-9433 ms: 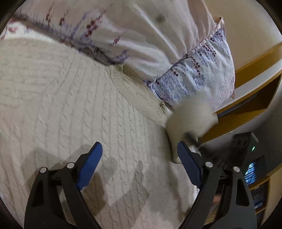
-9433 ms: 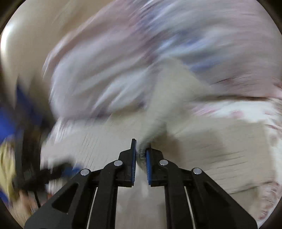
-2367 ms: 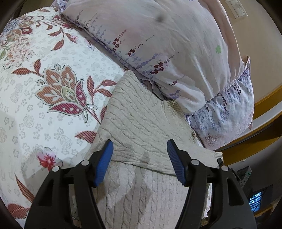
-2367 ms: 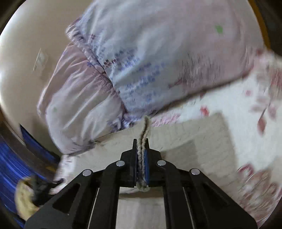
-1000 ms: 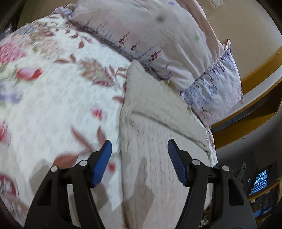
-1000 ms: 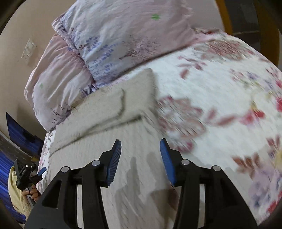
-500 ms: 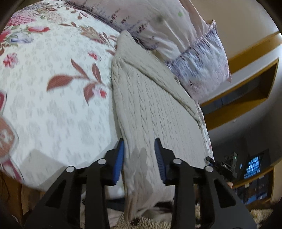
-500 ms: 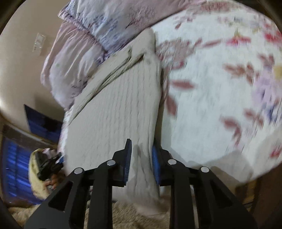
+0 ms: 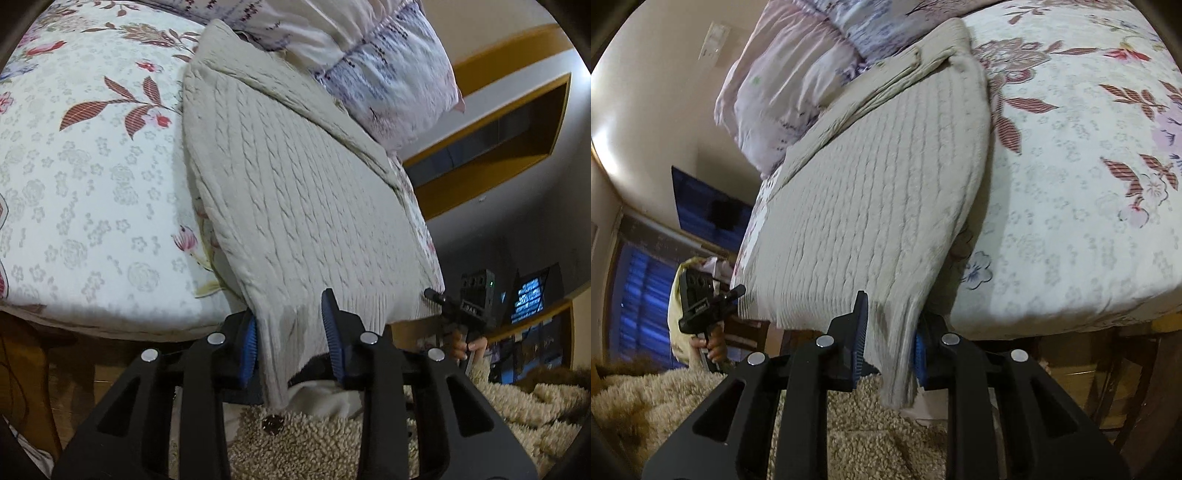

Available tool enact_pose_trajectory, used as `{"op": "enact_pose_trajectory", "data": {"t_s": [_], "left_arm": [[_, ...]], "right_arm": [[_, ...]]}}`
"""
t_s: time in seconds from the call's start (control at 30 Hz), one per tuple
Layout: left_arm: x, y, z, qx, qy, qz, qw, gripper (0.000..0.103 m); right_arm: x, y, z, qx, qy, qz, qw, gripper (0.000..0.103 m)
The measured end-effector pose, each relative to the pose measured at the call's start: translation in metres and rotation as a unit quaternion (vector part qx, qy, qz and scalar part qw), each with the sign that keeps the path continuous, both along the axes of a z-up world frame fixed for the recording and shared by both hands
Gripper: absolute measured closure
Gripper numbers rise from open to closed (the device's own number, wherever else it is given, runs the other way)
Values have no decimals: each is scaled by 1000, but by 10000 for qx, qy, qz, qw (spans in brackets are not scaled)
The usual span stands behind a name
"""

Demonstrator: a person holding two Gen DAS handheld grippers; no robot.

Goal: Fold small clothes

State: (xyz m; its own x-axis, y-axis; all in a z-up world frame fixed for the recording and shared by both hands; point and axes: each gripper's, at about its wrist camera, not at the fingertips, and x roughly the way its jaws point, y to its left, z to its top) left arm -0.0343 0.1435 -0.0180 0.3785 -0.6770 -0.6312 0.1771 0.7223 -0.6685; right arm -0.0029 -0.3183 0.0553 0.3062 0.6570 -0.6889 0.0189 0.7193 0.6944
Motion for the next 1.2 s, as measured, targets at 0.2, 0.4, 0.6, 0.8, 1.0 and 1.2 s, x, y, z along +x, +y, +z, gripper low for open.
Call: {"op": "enact_pose_trajectory", "data": {"t_s": [0.2,0.4,0.6,0.8,1.0,1.2], "left_arm": [[5,-4,4,203,-123,-60,9997,96],[20,7,28,247,-629,319,9972,97],[56,21,60,432,-1113,888,9889,97],[100,15,90,660,-1577,1165,9784,97],[143,7,119,889,-1972,1269,9680,97],[190,3,130,936,-2130,1411,9623,97]], "right_arm": [[12,2,21,-231,-607,-148,9978,95],[28,0,55,-853,-1514,-421,9839,95],[57,3,76,-1579,-2154,-792,9604,95],[94,11,90,-2140,-2684,-940,9345,95],[129,13,99,-2298,-2961,-1221,9190,95],[168,11,99,-2214,-3039,-1481,9147,95]]}}
